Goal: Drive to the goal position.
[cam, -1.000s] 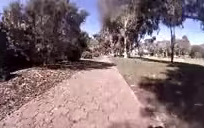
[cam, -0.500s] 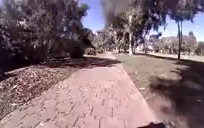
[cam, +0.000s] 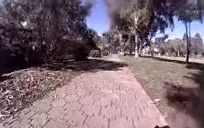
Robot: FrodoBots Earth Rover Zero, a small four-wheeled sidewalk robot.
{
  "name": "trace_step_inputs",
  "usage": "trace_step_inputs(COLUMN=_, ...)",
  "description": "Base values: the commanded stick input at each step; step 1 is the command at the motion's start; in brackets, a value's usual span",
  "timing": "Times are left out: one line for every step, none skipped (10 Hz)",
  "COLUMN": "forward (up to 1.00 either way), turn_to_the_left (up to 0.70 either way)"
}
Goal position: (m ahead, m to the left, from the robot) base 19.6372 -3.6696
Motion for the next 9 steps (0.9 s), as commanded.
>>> trace_step_inputs(forward=0.7, turn_to_the_left=0.0)
trace_step_inputs(forward=0.7, turn_to_the_left=0.0)
trace_step_inputs(forward=0.7, turn_to_the_left=0.0)
trace_step_inputs(forward=0.7, turn_to_the_left=0.0)
trace_step_inputs(forward=0.7, turn_to_the_left=0.0)
trace_step_inputs(forward=0.7, turn_to_the_left=0.0)
trace_step_inputs(forward=0.7, turn_to_the_left=0.0)
trace_step_inputs(forward=0.7, turn_to_the_left=0.0)
trace_step_inputs(forward=0.7, turn_to_the_left=0.0)
